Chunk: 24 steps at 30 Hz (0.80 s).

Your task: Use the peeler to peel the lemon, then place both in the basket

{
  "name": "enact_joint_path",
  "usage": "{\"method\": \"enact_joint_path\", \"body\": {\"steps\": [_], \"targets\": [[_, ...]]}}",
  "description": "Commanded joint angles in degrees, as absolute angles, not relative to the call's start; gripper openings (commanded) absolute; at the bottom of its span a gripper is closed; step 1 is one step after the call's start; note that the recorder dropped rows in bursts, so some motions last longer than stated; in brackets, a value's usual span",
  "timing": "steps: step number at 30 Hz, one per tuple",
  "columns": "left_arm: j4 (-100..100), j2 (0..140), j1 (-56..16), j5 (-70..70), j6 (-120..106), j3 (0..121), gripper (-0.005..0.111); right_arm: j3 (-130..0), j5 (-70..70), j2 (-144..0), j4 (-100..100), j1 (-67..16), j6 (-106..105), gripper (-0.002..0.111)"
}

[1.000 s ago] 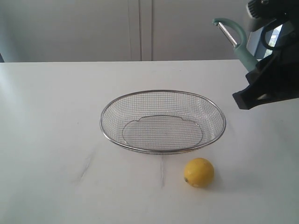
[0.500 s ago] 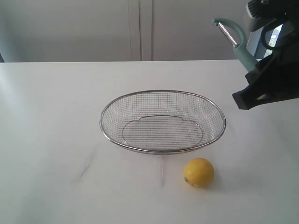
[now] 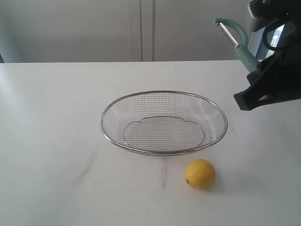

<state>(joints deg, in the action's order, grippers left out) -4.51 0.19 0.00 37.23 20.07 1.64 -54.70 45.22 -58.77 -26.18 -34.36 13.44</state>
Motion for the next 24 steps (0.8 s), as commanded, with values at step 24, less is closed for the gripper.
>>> {"method": "enact_joint_path", "body": {"steps": [24], "targets": [[-4.52, 60.66, -30.89, -37.63, -3.02, 54.06, 0.0, -54.46, 44.65, -58.3, -27.11, -34.2, 13.81, 0.0]]}}
